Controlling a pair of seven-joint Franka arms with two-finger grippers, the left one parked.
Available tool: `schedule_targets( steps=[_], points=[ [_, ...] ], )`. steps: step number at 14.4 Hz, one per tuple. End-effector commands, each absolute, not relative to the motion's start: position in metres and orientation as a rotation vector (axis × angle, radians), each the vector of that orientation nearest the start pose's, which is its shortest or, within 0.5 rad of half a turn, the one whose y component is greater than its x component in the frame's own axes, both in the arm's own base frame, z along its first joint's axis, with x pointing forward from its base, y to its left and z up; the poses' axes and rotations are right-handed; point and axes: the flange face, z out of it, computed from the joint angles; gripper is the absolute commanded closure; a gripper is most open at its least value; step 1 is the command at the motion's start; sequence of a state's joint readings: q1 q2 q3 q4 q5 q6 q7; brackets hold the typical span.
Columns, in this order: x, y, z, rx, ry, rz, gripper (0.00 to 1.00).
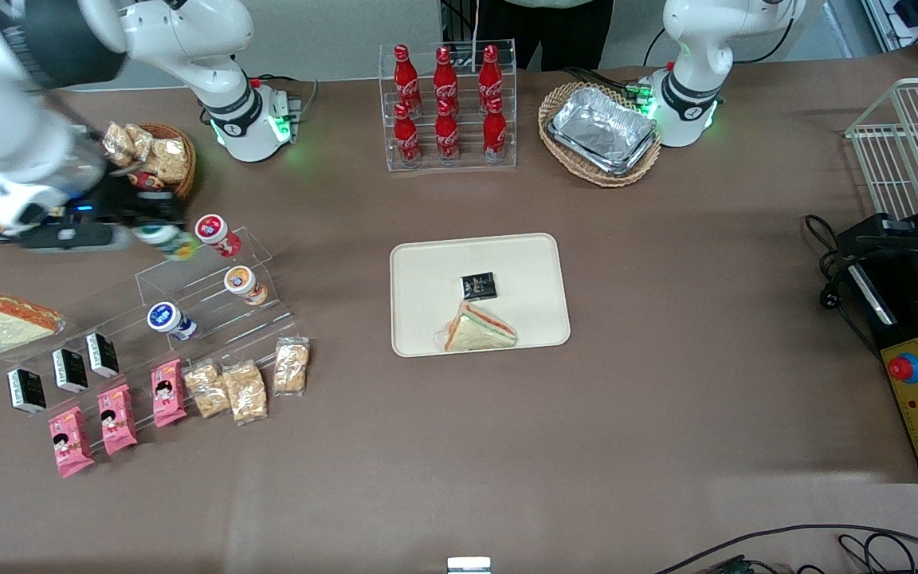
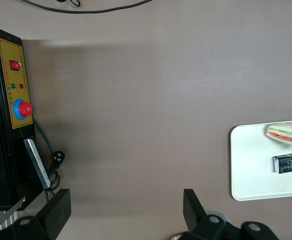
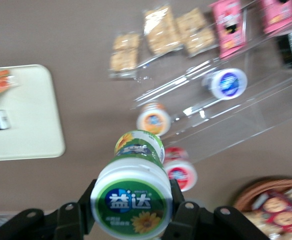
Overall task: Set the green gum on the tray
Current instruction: 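Lift the green gum tub and carry it toward the cream tray, then lower the green gum tub onto the tray beside the black packet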
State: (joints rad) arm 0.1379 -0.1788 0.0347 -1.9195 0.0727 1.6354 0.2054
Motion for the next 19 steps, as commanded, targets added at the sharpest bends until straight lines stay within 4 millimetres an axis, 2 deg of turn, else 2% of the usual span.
schedule_targets(
  steps=[1,2,4,6,8,11,14,19],
  points=[
    [0.497,0.199,0.543,-3.052,0.254,0.26,1.0],
    [0.497,0.227,0.533,-3.046,0.301,0.268,1.0],
    [0.495,0.287,0.5,-3.042,0.359,0.232,1.0],
    [0.495,0.323,0.458,-3.037,0.375,0.216,1.0],
    [0.481,0.362,0.415,-3.027,0.368,0.19,1.0],
    [0.459,0.39,0.351,-3.025,0.363,0.157,1.0],
    [0.434,0.409,0.301,-3.025,0.32,0.153,1.0],
    [0.413,0.421,0.248,-3.054,0.308,0.229,1.0]
  ],
)
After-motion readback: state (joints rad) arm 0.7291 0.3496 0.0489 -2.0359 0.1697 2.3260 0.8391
